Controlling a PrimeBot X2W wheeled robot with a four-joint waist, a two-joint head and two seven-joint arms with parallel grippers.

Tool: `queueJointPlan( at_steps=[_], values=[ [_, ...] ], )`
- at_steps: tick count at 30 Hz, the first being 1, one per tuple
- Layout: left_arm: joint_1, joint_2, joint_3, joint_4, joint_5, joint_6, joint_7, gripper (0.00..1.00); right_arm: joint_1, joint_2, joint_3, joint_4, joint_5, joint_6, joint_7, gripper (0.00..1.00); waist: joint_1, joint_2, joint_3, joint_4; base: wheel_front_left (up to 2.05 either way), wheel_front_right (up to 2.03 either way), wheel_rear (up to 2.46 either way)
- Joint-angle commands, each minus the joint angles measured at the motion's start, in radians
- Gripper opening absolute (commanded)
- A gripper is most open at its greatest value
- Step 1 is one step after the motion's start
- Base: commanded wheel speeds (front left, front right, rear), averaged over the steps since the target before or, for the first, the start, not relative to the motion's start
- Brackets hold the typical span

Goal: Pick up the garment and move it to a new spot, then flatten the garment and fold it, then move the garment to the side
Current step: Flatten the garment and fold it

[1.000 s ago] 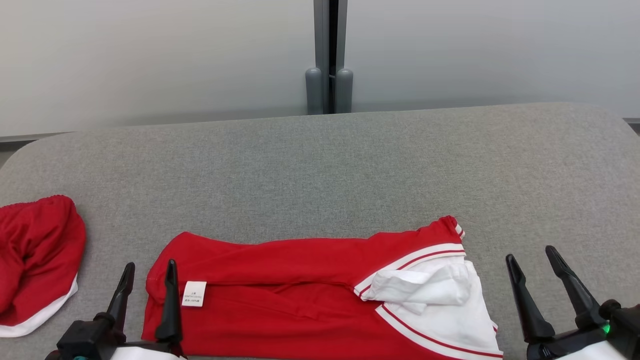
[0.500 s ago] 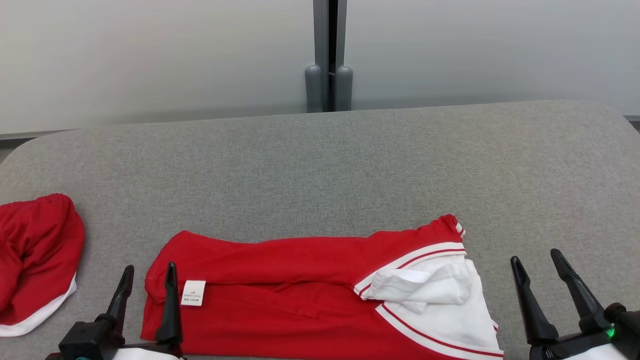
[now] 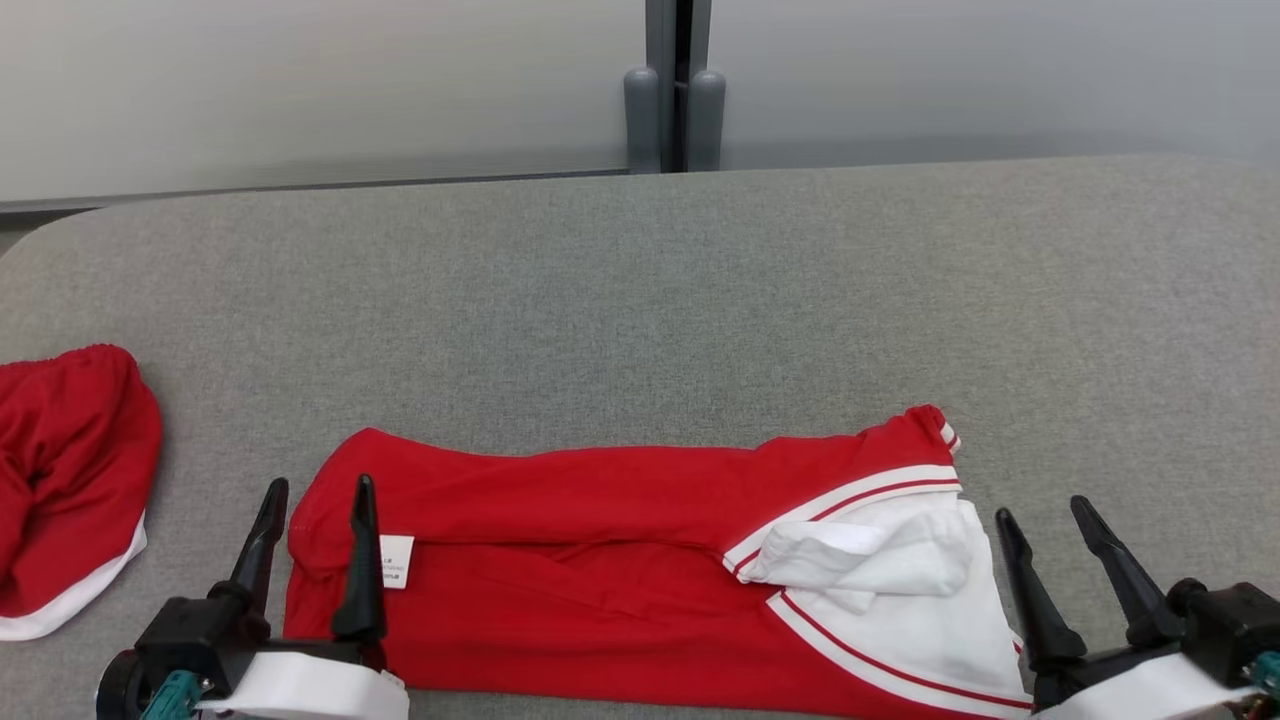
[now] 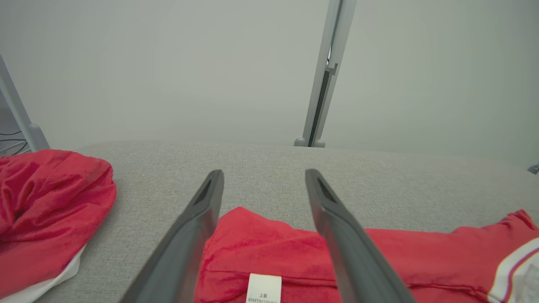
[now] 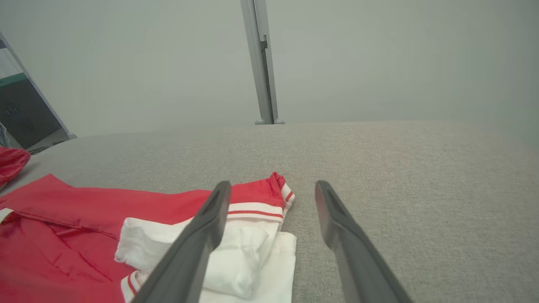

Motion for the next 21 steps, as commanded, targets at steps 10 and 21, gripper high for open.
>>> queueJointPlan(
  at_steps=[10, 21],
  values=[
    [-0.091, -0.023, -0.028, 0.035, 0.018, -0.027, -0.018, 1.0, -0.134, 0.002, 0.095, 0.295, 0.079, 0.0, -0.004, 1.0, 0.0, 0.0, 0.102, 0.047, 0.0, 0.0, 0.0],
    [-0.123, -0.033, -0.017, 0.064, 0.022, -0.041, -0.032, 1.0, -0.177, 0.018, 0.229, 0.409, 0.174, 0.002, 0.138, 0.0, 0.0, 0.0, 0.125, 0.049, 0.0, 0.0, 0.0]
  ],
)
